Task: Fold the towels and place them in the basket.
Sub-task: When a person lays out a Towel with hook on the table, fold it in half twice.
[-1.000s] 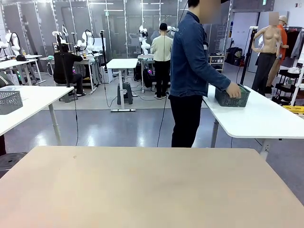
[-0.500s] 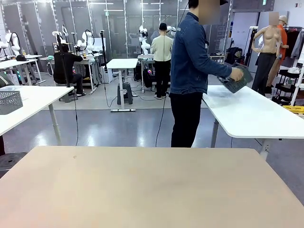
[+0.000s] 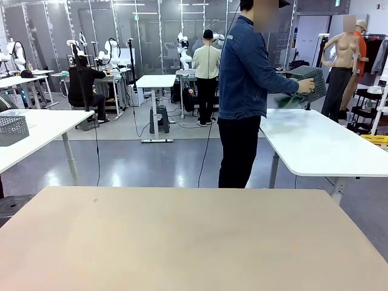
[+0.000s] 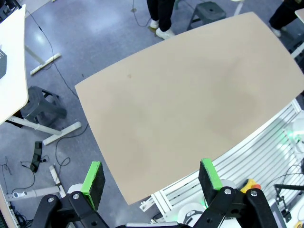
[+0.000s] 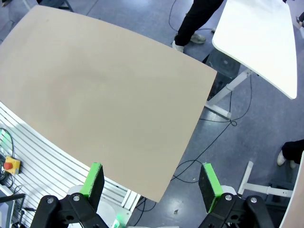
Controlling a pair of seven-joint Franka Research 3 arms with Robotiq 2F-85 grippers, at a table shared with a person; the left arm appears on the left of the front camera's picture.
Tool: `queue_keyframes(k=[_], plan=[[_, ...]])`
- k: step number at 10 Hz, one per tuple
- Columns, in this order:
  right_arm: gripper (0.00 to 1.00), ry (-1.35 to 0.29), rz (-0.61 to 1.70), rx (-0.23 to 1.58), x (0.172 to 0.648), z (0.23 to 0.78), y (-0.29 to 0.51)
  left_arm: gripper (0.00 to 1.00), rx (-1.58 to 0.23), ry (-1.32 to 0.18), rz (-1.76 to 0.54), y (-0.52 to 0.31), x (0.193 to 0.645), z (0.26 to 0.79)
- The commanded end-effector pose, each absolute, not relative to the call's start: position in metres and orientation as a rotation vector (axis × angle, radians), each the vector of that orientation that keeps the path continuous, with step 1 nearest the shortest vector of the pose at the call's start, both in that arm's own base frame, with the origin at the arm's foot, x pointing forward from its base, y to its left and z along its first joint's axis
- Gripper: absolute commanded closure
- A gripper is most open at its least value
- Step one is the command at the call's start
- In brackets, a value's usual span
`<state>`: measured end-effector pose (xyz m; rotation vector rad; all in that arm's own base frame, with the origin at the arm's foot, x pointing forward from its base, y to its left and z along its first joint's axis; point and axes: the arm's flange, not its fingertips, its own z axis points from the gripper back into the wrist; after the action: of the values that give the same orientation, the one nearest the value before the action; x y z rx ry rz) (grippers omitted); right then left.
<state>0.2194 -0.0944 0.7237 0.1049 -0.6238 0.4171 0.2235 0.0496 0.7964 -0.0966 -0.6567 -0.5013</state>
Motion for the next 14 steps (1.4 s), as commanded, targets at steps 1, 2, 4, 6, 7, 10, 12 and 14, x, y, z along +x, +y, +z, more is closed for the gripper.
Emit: queue_keyframes(k=[1,2,4,6,7,10,12,14], plan=[[0.0,-0.627,0.417,0.104,0.2188,0.725,-0.0946,0.0,-0.098,-0.659,-0.507,0.0486,0.2243,0.7967],[0.0,-0.627,0.417,0.104,0.2188,0.725,-0.0946,0.0,-0.098,-0.659,-0.507,0.0486,0.2243,0.7967],[0.0,-0.627,0.417,0.104,0.2188,0.725,-0.0946,0.0,-0.098,-0.659,-0.507,0.0486,0.2243,0.7967],[0.0,-0.627,0.417,0.104,0.2188,0.725,-0.0946,0.0,-0.098,-0.659,-0.507,0.0486,0.2243,0.7967],[0.0,-0.627,0.417,0.104,0.2188,0.725,-0.0946,0.0,-0.098,-0.659,-0.507,0.0486,0.2243,0.7967],[0.0,-0.627,0.417,0.104,0.2188,0.725,-0.0946,0.0,-0.098,-0.659,-0.507,0.0486,0.2243,0.7967],[0.0,-0.627,0.417,0.104,0.2188,0.725,-0.0946,0.0,-0.098,-0.659,-0.507,0.0486,0.2243,0.7967],[0.0,-0.627,0.417,0.104,0.2188,0.725,-0.0946,0.0,-0.098,-0.659,-0.507,0.0486,0.2243,0.7967]])
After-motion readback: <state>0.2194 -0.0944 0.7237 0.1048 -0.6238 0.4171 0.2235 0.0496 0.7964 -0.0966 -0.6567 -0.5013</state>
